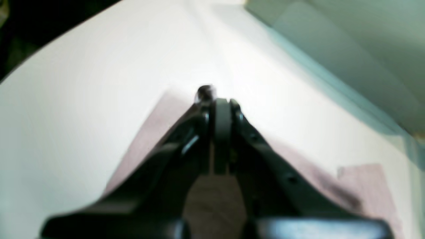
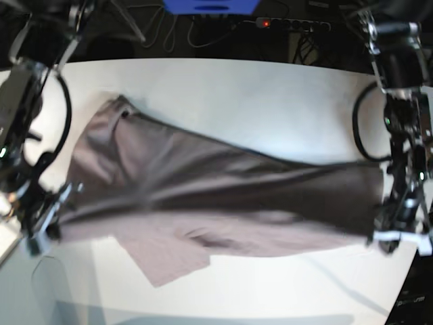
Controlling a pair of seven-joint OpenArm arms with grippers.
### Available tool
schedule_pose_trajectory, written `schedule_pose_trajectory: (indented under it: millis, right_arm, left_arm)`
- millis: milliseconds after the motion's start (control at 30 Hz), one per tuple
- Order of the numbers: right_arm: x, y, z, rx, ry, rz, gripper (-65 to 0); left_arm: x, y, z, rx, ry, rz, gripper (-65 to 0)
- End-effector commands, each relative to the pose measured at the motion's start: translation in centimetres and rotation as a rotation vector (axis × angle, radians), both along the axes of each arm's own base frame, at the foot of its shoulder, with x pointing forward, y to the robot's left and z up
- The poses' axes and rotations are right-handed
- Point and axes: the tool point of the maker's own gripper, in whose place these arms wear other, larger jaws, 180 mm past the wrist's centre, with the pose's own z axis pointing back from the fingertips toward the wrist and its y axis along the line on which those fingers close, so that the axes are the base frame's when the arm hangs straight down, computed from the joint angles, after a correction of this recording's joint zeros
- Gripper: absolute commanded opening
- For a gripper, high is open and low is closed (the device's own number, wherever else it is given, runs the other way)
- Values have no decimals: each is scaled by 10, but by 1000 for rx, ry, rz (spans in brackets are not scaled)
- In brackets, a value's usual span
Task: Layout the t-shirt on the table in an organized manner, then fold the t-shirt properly
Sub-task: 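Lift the shirt with both grippers and shake it out, then lay the shirt flat and open both grippers to release it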
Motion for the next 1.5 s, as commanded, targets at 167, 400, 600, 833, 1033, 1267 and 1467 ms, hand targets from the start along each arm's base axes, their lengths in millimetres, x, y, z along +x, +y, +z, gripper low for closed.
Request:
schedule_pose_trajectory:
  millis: [167,400,600,833,1033,1267,1467]
  right_arm:
    - [91,-26,88,86,-169,-28,-650]
    - [162,-24,186,241,-362,38,-650]
    - [171,-22,310,175,-575,106,-650]
    - [157,-31,369,150,-691,100,-650]
    - [136,-42,287,48,-580,48,-650]
    - [92,-13,135,69,-395,69,-650]
    - [37,16,54,123,-292,80,-650]
  left_arm:
    - [99,-12,102,42,-146,-44,-650]
    - [175,-57,232,26,-258,-110,-650]
    - [184,-80,308,29,-361,-145,-650]
    - [184,-80,310,18,-368,-145,-650]
    - [176,-86,301,34,-387,-163,-650]
    - [143,-84,156,48,-210,-177,-650]
    - [75,-35,28,-52,-37,-57,-650]
